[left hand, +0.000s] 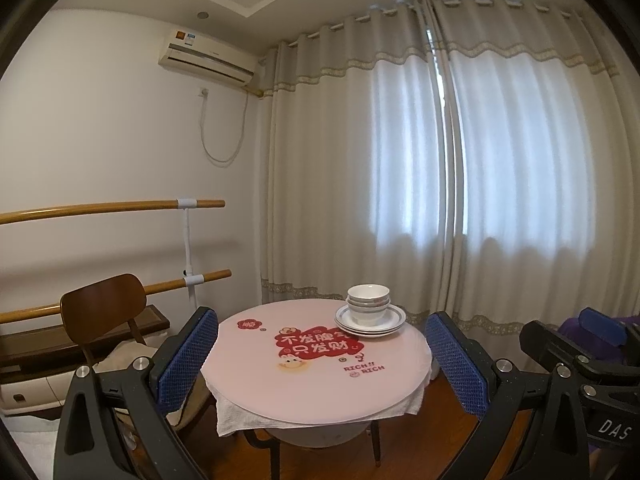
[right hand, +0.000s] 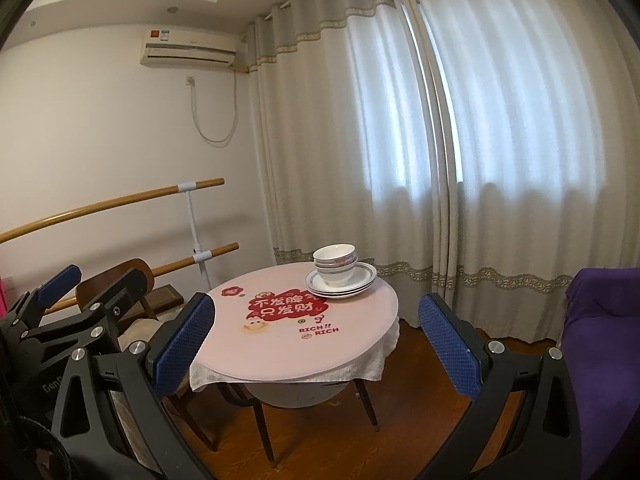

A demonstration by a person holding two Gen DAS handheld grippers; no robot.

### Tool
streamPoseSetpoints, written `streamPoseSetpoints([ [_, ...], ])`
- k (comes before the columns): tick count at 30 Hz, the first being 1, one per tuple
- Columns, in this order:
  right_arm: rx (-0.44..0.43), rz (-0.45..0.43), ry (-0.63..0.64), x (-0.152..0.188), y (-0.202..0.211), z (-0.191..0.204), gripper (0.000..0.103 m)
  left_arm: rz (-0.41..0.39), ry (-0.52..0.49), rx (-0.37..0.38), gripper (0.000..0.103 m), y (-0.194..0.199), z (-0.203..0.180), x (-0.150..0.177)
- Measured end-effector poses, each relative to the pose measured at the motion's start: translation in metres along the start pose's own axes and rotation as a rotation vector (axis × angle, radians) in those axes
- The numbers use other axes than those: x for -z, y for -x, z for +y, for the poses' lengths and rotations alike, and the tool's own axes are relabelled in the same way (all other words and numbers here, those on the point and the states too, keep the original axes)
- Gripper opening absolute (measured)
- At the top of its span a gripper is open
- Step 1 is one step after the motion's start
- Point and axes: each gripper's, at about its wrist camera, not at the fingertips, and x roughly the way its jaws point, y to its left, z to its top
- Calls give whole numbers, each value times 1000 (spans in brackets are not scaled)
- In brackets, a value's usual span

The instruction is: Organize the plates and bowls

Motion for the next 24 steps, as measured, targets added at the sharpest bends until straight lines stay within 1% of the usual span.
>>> streamPoseSetpoints([
  [24,-2,-2,2,-3,1,0,103,-8,-1,-7,102,-2,-4,5],
])
